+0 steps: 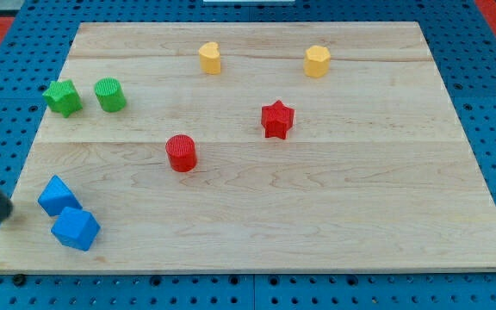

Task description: Move blue cube to bottom center

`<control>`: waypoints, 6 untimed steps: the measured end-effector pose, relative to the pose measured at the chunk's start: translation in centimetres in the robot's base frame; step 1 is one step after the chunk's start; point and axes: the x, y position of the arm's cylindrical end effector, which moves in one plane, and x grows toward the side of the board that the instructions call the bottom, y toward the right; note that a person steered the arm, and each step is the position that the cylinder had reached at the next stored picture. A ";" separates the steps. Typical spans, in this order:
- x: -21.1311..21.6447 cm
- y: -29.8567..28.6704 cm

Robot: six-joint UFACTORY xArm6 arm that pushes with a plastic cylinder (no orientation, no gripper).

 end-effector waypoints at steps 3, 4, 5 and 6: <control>1.9 4.8; 0.1 8.3; 0.1 16.8; 0.1 21.9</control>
